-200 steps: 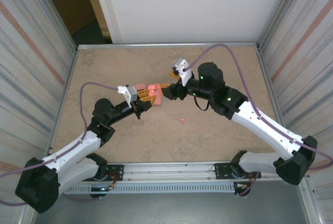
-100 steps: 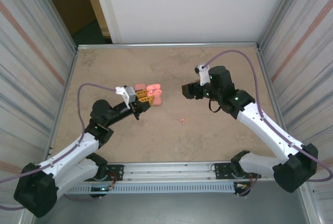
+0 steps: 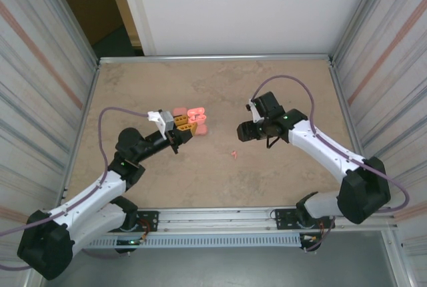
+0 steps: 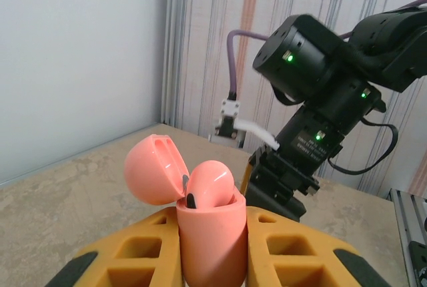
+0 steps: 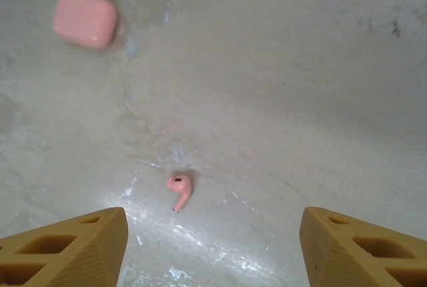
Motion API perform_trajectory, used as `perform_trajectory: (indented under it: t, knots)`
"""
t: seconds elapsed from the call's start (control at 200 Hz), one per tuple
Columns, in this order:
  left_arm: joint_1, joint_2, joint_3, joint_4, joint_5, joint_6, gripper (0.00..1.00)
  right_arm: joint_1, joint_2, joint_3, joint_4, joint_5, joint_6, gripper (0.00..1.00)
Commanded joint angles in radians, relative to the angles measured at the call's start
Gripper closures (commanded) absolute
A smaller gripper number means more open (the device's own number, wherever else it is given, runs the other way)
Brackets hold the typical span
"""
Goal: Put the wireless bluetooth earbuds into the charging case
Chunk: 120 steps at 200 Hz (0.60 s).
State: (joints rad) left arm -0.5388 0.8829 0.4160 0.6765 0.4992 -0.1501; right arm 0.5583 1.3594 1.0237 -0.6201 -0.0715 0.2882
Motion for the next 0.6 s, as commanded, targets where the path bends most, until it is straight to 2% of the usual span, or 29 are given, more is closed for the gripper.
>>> perform_trajectory:
  t: [0.0, 0.231, 0.416, 0.596]
  knots:
    - [-0.006, -0.03, -0.005, 0.006, -0.011, 0.023, 1.0, 0.029, 0.047, 0.011, -0.035, -0.009, 0.032, 0.33]
    - [-0.007, -0.04, -0.005, -0.005, -0.016, 0.024, 1.0, 0.061, 0.174, 0.036, -0.04, -0.078, 0.032, 0.39]
    - [-0.006, -0.048, -0.008, -0.009, -0.014, 0.024, 1.0, 0.033, 0.239, 0.03, -0.003, -0.188, 0.029, 0.46]
    - [-0.006, -0.049, -0.006, -0.011, -0.017, 0.029, 1.0, 0.022, 0.274, 0.028, 0.031, -0.244, 0.031, 0.47]
